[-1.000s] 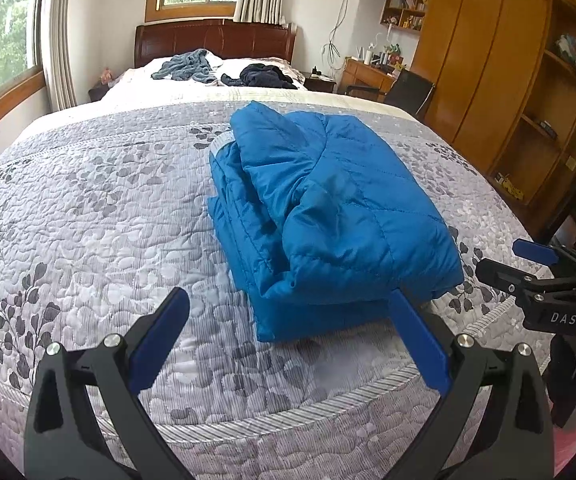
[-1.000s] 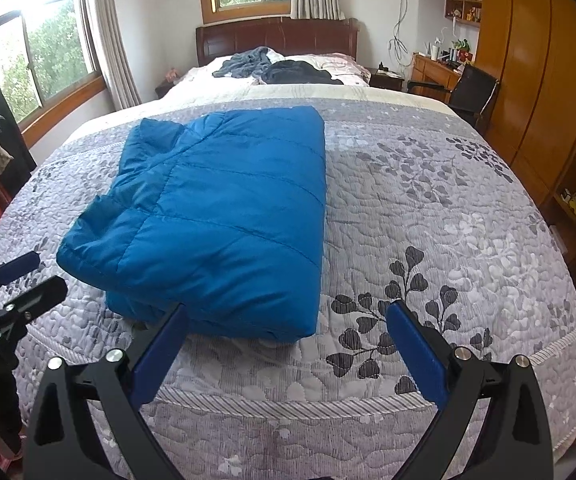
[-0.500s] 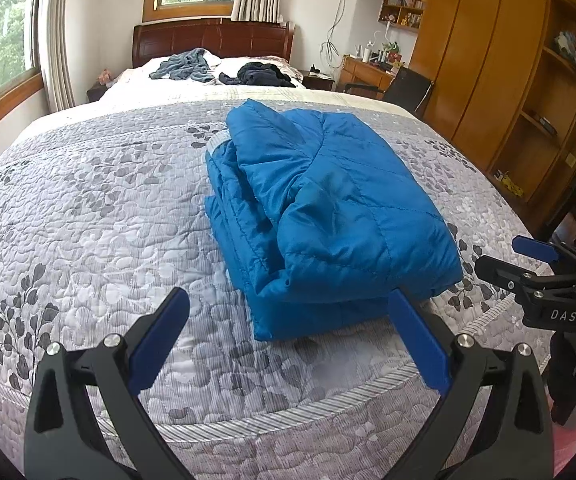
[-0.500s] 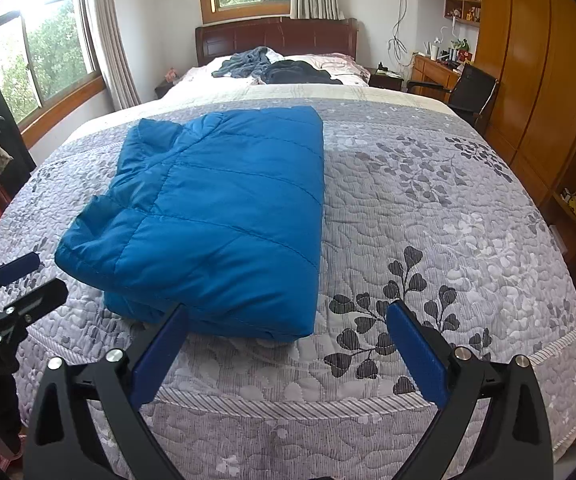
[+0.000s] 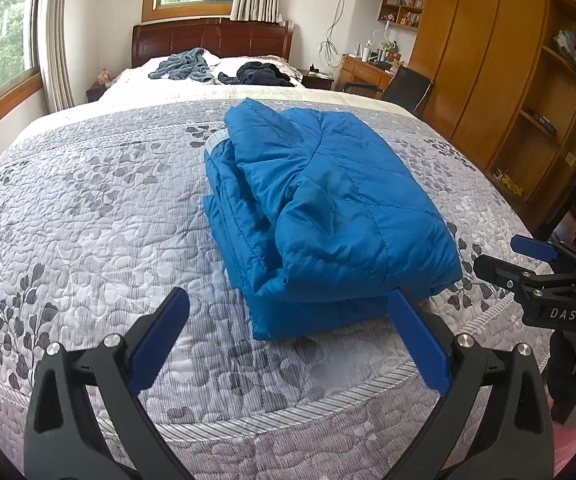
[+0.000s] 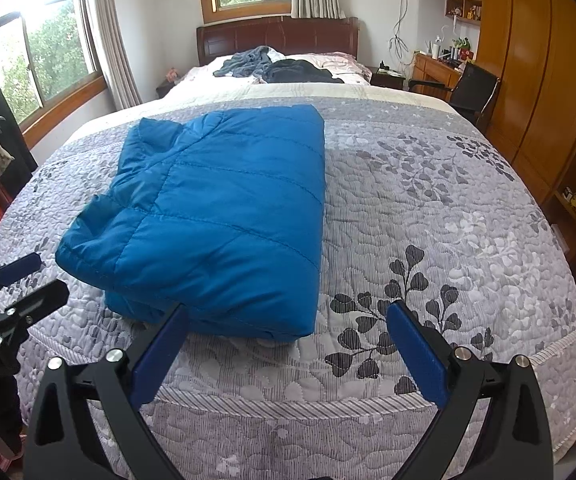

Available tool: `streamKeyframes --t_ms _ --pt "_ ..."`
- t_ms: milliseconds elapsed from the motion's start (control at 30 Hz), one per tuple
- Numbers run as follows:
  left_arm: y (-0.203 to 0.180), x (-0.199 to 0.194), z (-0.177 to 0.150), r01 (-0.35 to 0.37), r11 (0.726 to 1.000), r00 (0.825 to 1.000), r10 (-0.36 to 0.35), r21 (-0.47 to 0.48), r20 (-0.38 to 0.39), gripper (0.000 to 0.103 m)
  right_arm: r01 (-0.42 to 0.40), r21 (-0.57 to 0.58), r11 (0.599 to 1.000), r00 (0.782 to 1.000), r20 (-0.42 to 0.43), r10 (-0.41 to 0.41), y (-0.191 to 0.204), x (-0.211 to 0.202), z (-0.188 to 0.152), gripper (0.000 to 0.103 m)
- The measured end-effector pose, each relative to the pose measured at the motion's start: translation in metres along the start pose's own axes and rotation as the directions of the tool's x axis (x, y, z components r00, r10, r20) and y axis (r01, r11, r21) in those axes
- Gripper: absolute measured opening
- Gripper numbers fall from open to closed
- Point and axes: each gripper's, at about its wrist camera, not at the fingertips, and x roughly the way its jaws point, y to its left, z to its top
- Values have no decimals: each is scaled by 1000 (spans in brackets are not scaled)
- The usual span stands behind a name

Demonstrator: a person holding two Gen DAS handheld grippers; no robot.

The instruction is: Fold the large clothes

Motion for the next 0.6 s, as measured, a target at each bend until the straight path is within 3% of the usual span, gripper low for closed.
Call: streamKeyframes --t_ms 600 --pt "-1 2 -1 4 1000 1000 -4 2 -5 99 6 -7 1000 1000 15 -6 -2 4 1 99"
